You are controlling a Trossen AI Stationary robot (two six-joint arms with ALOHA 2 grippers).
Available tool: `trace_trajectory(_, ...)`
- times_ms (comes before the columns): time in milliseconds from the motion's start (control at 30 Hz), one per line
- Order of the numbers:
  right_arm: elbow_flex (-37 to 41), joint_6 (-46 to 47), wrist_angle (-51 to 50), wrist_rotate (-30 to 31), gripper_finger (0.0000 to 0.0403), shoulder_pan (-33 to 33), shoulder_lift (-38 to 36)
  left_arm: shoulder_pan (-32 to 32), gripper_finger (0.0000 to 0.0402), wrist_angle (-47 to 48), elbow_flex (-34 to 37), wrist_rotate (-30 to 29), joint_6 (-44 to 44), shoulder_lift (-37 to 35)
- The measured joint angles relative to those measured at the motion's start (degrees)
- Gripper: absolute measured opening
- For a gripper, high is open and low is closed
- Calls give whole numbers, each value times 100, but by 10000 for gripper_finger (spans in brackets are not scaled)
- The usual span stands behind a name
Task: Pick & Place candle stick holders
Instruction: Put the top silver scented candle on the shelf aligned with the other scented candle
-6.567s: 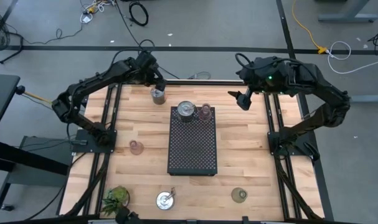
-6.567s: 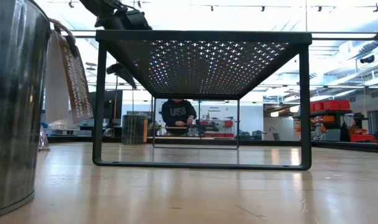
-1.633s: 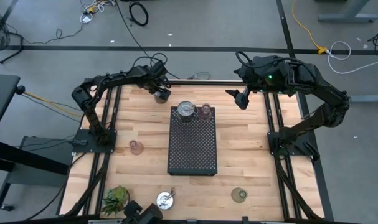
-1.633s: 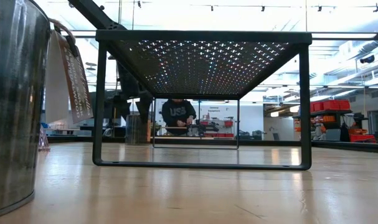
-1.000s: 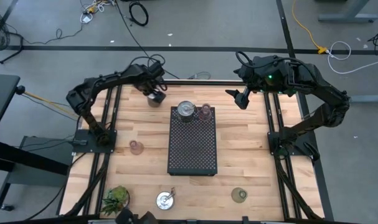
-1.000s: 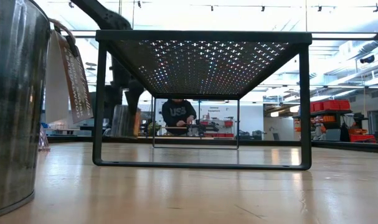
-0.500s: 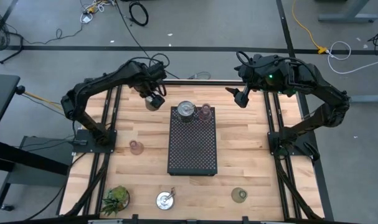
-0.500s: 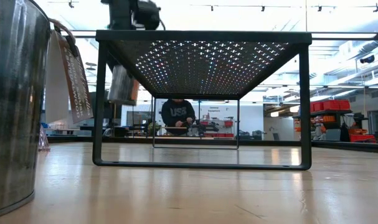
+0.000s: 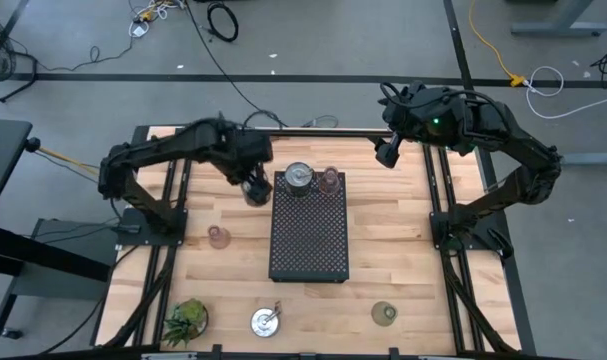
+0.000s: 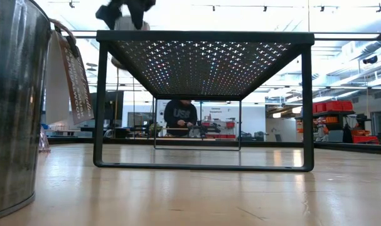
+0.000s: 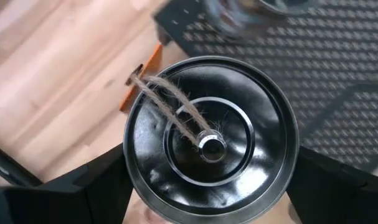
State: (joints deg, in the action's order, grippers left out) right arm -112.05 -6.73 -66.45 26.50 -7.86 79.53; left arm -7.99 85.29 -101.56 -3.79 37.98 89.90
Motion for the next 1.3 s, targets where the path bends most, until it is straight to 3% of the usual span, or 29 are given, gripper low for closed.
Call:
trace_trajectory(300,0,517,148,0,400,1,0,1232,350,-501,-24,-290,742,5)
trace_trajectory(567,0,1470,150,-59,400,0,0,1585,350,-1145,-26,-854,744,64)
trace_trajectory(1000,0,1600,207,-56,400,2,4,1421,350,-1834,-20,-579,43,760)
trace_trajectory(1133,0,1346,176,-228,400,2,4,1247,350,-2003,-25,-299,37,963)
trace_trajectory(1300,0,1146,178,-249,400,2,3,1188,350,-1947,-22,-393,168,1038)
